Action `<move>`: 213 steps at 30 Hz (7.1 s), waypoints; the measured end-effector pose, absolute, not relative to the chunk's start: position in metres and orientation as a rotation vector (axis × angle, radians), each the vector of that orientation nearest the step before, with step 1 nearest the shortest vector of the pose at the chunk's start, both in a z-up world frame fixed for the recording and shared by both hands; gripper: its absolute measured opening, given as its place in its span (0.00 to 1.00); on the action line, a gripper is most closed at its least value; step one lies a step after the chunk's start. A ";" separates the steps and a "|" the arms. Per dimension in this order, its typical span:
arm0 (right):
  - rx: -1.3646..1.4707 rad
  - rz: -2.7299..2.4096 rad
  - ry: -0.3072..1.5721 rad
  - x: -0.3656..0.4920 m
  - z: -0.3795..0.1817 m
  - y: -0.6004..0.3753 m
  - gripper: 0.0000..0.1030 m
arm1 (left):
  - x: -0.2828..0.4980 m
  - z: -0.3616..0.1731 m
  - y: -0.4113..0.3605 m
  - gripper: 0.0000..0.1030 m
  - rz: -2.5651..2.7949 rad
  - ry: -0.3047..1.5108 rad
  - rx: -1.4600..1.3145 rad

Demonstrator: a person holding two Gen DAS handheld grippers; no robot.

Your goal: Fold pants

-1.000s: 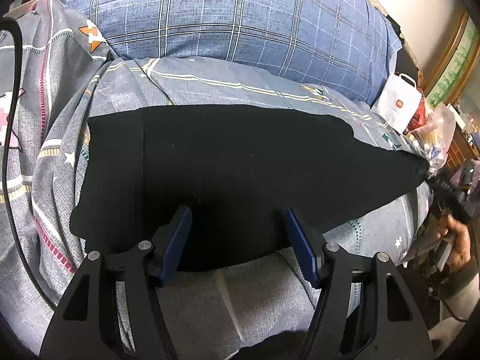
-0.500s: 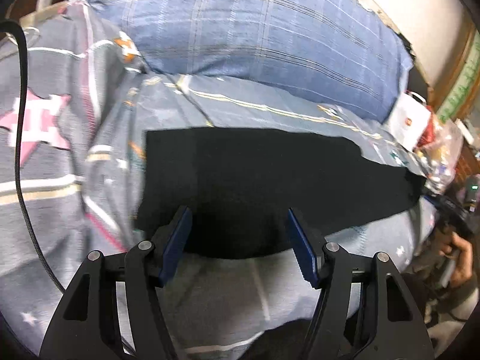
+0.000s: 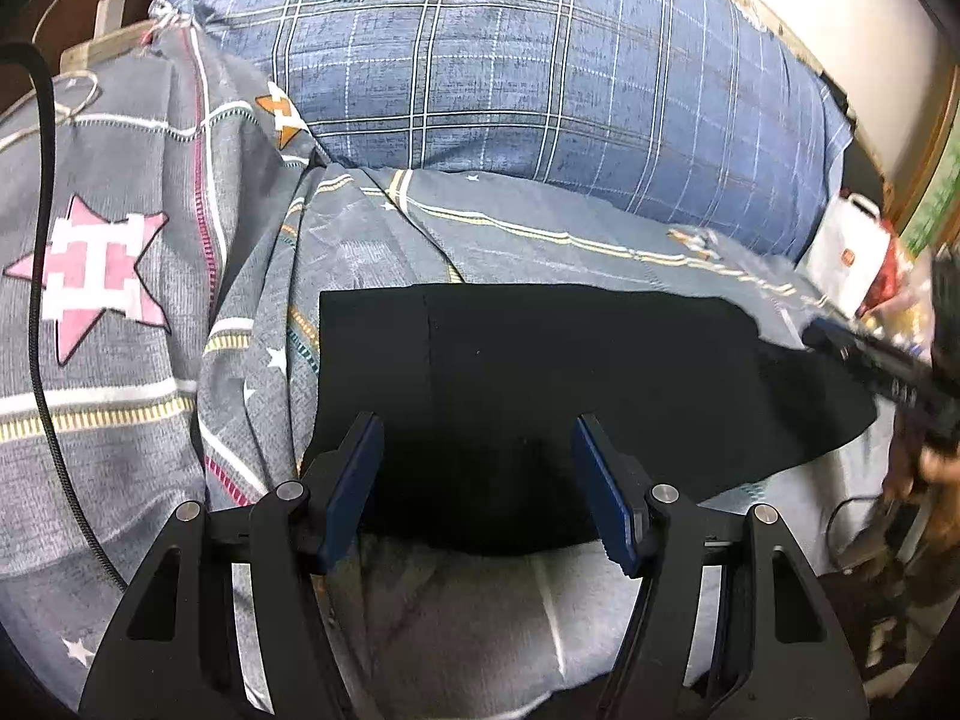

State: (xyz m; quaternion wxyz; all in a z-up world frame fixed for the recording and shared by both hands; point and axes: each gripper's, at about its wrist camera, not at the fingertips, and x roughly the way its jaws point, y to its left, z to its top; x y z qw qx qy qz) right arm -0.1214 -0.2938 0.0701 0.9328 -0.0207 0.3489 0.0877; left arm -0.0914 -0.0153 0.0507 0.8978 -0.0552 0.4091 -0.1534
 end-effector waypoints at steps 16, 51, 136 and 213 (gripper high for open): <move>-0.137 0.106 0.806 -0.050 0.031 -0.268 0.10 | -0.082 0.018 -0.033 0.63 -0.195 0.853 -0.014; -0.327 0.072 0.694 -0.151 0.071 -0.183 0.35 | -0.145 0.071 -0.038 0.63 0.079 0.597 0.279; -0.972 -0.293 0.594 -0.165 0.016 -0.157 0.50 | -0.155 0.049 -0.025 0.63 0.212 0.560 0.382; 0.339 -0.170 0.725 -0.240 0.016 -0.450 0.42 | -0.059 0.070 -0.178 0.76 -0.563 0.923 0.071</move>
